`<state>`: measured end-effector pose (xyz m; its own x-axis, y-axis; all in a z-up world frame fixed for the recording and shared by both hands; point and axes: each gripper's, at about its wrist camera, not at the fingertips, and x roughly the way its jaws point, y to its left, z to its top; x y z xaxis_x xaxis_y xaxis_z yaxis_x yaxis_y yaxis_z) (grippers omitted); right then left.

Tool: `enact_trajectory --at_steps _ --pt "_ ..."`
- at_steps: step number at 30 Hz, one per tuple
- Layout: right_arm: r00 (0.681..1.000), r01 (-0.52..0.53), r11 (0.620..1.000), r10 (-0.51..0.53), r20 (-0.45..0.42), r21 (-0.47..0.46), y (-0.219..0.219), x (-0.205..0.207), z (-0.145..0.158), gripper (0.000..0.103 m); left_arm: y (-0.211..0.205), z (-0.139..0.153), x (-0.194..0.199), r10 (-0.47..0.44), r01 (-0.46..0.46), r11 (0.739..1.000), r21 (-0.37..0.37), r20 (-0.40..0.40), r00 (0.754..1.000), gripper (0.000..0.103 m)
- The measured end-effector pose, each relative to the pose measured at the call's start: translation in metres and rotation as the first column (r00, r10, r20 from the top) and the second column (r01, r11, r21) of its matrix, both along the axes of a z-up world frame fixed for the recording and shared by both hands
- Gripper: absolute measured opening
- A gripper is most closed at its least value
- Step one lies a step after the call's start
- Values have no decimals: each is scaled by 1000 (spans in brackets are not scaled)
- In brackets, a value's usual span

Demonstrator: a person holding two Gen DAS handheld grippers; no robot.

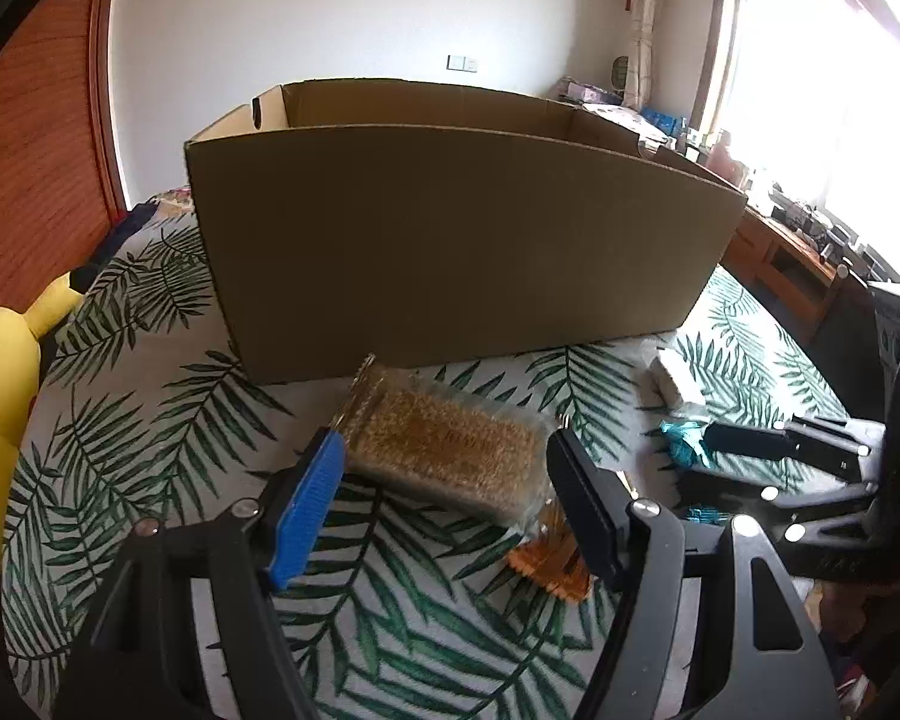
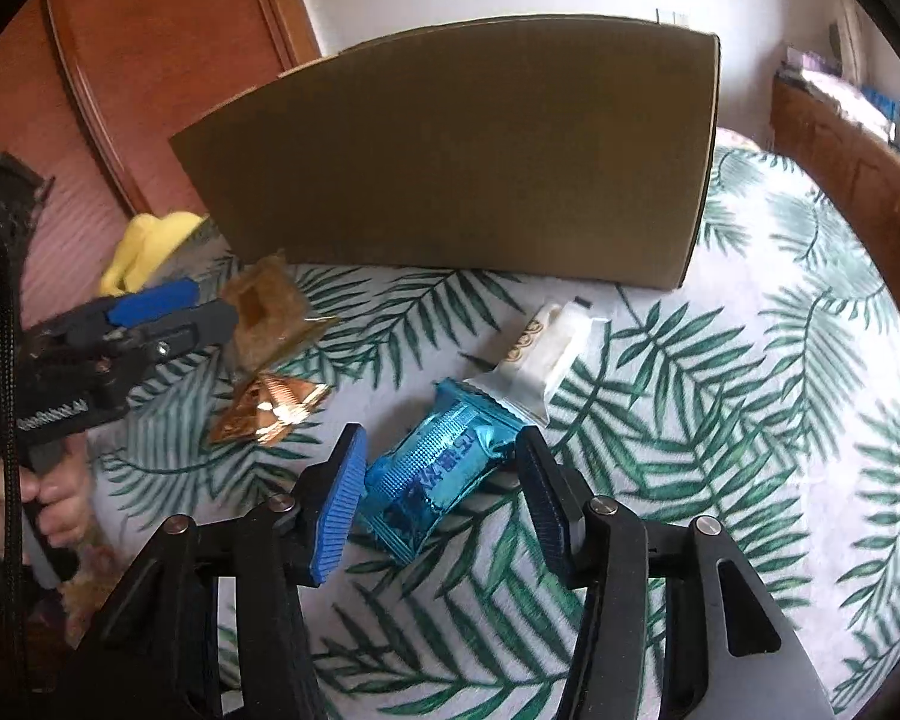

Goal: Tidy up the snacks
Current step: 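Move both grippers back to the remaining snacks beside the box, then grasp the clear rice-cracker bar with the left gripper while the right gripper grasps the blue wrapper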

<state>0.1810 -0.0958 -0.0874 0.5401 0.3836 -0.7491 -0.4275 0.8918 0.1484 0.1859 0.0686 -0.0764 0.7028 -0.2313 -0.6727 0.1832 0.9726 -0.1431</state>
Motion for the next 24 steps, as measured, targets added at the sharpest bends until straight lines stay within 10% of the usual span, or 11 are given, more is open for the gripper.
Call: enact_trajectory --at_steps 24 --pt "995 11 995 -2 97 -95 21 -6 -9 49 -16 -9 30 137 -124 981 147 -84 987 71"
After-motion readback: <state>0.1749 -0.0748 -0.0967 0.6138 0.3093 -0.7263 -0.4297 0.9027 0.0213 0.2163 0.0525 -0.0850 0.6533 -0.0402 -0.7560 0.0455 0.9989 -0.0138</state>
